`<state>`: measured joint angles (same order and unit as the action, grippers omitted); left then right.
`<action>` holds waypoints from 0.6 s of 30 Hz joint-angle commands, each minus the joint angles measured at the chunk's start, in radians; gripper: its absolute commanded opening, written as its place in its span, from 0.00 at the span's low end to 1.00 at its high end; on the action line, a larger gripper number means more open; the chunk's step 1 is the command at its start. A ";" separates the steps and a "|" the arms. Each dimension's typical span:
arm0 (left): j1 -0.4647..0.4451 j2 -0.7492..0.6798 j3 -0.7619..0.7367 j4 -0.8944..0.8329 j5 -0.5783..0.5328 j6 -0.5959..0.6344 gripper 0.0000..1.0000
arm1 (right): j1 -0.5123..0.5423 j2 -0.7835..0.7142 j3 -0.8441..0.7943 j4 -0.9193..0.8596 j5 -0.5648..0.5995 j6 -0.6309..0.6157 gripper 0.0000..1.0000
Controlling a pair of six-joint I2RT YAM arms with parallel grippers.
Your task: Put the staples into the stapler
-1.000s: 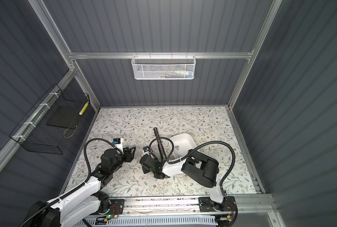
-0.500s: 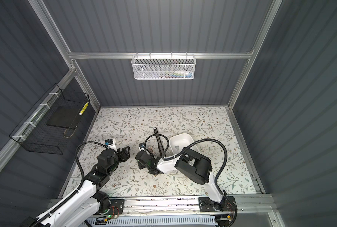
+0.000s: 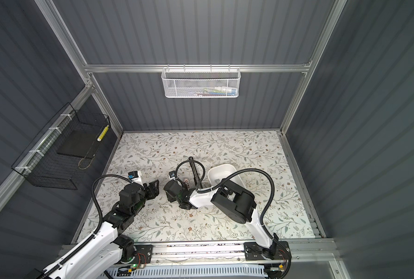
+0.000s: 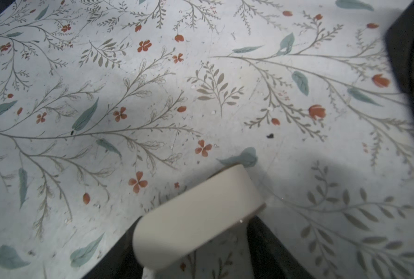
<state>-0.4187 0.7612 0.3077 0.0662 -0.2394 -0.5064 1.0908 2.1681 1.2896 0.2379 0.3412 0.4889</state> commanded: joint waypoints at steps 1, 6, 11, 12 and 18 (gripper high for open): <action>-0.002 -0.005 0.030 -0.022 -0.003 -0.011 0.72 | -0.008 0.044 0.005 -0.085 -0.028 -0.011 0.68; -0.003 -0.026 0.038 -0.045 -0.013 -0.009 0.72 | -0.008 0.062 0.052 -0.078 -0.073 -0.038 0.71; -0.002 -0.028 0.037 -0.055 -0.024 -0.008 0.72 | -0.008 0.087 0.110 -0.095 -0.086 -0.053 0.72; -0.003 -0.028 0.037 -0.057 -0.026 -0.010 0.73 | -0.008 0.087 0.114 -0.093 -0.089 -0.052 0.72; -0.002 -0.033 0.046 -0.075 -0.033 -0.012 0.73 | -0.007 0.070 0.123 -0.107 -0.089 -0.050 0.71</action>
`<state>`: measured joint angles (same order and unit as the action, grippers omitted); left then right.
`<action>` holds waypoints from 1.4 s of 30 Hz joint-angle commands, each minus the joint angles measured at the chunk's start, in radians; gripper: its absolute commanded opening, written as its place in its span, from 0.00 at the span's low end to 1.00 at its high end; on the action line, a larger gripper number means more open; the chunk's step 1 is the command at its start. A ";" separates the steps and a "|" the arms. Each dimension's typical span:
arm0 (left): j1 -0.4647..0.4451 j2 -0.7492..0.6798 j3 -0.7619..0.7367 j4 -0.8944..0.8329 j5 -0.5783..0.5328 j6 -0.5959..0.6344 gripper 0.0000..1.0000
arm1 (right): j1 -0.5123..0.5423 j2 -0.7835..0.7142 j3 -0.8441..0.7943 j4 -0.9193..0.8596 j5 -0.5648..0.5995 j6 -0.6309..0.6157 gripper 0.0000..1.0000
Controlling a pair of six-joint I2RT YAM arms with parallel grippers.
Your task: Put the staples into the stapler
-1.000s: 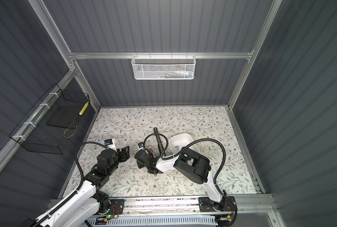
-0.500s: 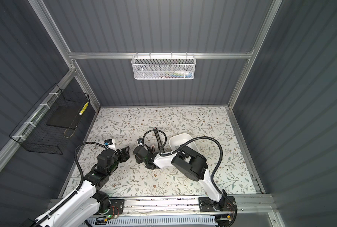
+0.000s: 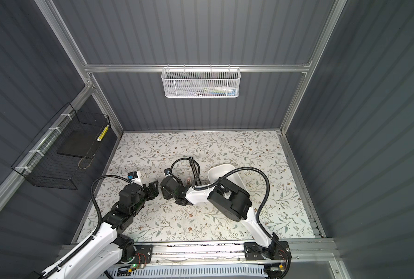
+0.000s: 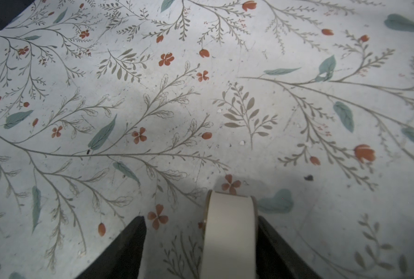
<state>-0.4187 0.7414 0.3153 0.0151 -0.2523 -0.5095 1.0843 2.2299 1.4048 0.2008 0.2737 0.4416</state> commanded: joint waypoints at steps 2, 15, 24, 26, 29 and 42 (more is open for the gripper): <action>-0.002 -0.014 0.035 -0.018 -0.022 -0.009 0.73 | 0.003 -0.013 0.004 -0.075 -0.010 -0.009 0.71; -0.003 -0.017 0.097 -0.046 0.079 -0.013 0.74 | 0.084 -0.394 -0.258 -0.026 0.136 -0.055 0.72; -0.003 0.083 0.373 -0.168 0.150 -0.070 0.75 | 0.101 -0.606 -0.600 0.095 0.202 0.066 0.65; -0.003 0.104 0.405 -0.162 0.198 -0.064 0.77 | 0.101 -0.590 -0.606 0.096 0.200 0.078 0.63; -0.003 0.130 0.447 -0.159 0.245 -0.052 0.80 | 0.101 -0.553 -0.602 0.094 0.205 0.092 0.63; -0.003 0.246 0.559 -0.270 0.333 0.063 0.83 | 0.089 -0.373 -0.511 0.083 0.189 0.121 0.61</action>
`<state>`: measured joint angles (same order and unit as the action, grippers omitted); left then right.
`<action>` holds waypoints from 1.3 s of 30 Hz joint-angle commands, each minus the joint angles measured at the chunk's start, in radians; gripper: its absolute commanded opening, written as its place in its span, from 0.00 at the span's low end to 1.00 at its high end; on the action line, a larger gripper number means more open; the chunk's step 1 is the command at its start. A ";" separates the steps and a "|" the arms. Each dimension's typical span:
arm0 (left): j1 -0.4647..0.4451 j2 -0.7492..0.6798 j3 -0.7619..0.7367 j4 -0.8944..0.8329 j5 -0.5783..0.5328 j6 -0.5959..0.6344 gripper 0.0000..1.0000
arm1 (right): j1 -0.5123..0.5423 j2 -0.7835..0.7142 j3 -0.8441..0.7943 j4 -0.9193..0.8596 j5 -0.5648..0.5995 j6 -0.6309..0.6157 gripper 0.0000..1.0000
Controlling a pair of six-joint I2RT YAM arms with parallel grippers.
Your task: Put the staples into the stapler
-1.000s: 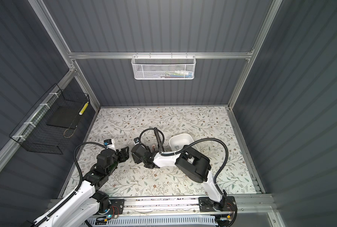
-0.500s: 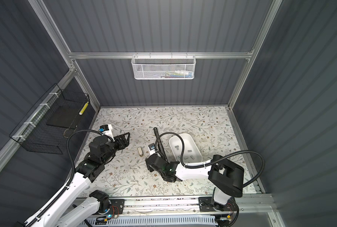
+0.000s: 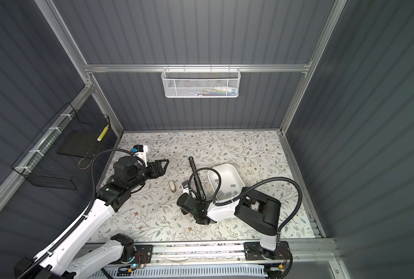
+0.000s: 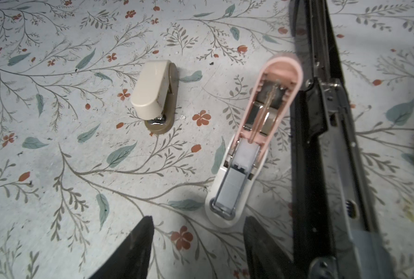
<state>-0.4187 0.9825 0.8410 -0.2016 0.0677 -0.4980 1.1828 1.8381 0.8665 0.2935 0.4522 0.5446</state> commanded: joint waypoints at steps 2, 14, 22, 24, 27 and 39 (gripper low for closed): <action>-0.003 0.008 0.031 -0.055 0.004 0.059 0.84 | -0.015 0.036 0.029 -0.007 0.015 0.022 0.60; -0.003 0.024 0.036 -0.050 0.020 0.084 0.86 | -0.021 0.112 0.062 -0.080 0.080 0.032 0.55; -0.003 0.088 0.052 -0.057 0.032 0.109 0.87 | -0.020 0.121 0.053 -0.103 0.114 0.030 0.40; -0.003 0.111 0.056 -0.058 0.030 0.120 0.87 | -0.021 0.125 0.044 -0.087 0.111 0.025 0.36; -0.003 0.147 0.050 -0.036 0.000 0.123 0.87 | -0.019 0.131 0.036 -0.075 0.109 0.029 0.30; -0.003 0.313 0.057 0.042 -0.108 0.132 0.86 | -0.019 0.140 -0.067 0.176 0.021 -0.086 0.23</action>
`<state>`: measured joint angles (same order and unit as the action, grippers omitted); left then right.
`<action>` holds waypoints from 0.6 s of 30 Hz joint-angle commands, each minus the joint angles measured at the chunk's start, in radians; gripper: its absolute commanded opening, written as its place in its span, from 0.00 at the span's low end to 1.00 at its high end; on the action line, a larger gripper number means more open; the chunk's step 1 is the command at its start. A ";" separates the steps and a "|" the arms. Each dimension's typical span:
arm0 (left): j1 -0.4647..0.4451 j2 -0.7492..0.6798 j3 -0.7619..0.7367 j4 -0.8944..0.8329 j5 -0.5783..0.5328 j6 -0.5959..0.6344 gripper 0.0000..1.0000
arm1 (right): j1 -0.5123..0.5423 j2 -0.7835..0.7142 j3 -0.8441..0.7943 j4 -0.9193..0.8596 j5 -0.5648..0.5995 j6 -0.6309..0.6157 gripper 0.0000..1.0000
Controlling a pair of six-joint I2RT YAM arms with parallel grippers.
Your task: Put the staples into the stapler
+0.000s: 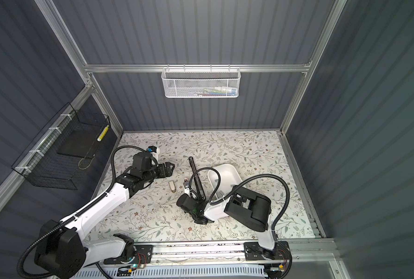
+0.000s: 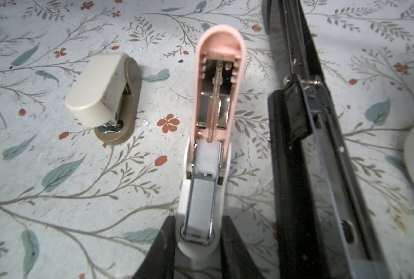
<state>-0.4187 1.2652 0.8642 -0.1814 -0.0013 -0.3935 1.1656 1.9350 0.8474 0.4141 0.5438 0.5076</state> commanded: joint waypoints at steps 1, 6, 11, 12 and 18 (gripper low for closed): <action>-0.002 0.047 0.043 0.019 -0.043 0.033 0.86 | -0.002 0.046 -0.058 0.082 -0.077 -0.055 0.23; -0.003 0.152 0.086 -0.005 -0.021 0.095 0.85 | -0.002 0.060 -0.066 0.131 -0.088 -0.079 0.20; -0.003 0.250 0.130 -0.029 0.002 0.134 0.83 | -0.002 0.075 -0.061 0.170 -0.101 -0.098 0.18; -0.003 0.265 0.131 -0.030 0.008 0.135 0.83 | -0.001 0.077 -0.065 0.180 -0.102 -0.094 0.18; -0.003 0.250 0.053 -0.013 0.029 0.127 0.81 | -0.002 0.072 -0.057 0.160 -0.109 -0.082 0.16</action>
<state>-0.4187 1.5433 0.9569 -0.1848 0.0067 -0.2871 1.1637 1.9766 0.8028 0.6342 0.4713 0.4187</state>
